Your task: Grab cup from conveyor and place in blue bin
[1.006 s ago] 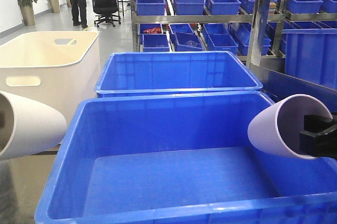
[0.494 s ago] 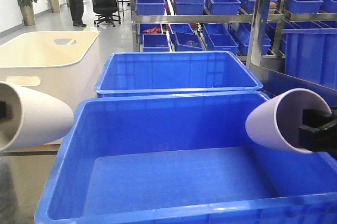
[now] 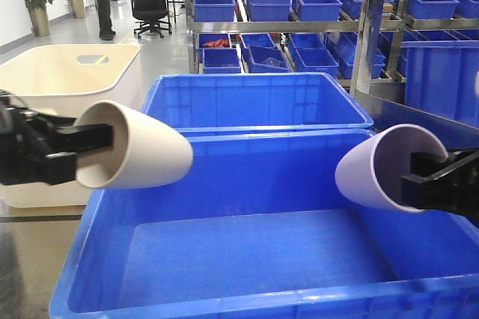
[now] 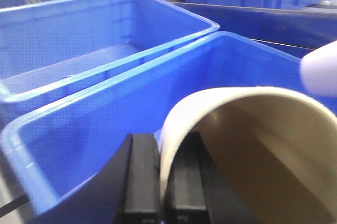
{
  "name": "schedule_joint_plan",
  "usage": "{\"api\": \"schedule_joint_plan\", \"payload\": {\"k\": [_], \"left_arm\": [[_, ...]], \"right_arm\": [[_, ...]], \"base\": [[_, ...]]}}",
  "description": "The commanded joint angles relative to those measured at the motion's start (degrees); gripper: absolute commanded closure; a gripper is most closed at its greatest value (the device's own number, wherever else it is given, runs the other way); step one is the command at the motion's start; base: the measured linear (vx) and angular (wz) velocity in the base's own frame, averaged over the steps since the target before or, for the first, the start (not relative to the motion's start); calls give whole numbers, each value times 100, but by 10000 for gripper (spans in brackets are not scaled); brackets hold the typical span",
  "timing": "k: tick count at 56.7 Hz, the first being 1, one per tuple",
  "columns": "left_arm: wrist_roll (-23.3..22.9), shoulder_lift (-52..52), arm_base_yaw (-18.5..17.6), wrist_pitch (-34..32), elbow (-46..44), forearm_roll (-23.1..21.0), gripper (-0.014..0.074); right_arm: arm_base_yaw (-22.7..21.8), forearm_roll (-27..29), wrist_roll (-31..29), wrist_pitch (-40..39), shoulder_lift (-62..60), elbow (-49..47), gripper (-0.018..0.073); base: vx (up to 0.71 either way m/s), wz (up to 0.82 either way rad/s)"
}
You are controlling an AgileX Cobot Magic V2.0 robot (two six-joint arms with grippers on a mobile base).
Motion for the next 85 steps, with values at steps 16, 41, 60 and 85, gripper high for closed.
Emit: {"api": "schedule_joint_plan", "payload": {"k": [16,41,60,85], "left_arm": [[12,741,-149,-269,-297,-334,365],[11,556,-143,-228,-297,-342,27],[11,-535,-143,80,-250,-300,342],[-246,-3103,-143,-26,1901,126,604]], "right_arm": [[6,-78,0,-543,371,-176,351],[0,-103,0,-619,377,-176,41],[0,-103,0,-614,377,-176,41],[0,-103,-5,-614,377,-176,41]], "base": [[0,0],[0,0],[0,0],[0,0]]}}
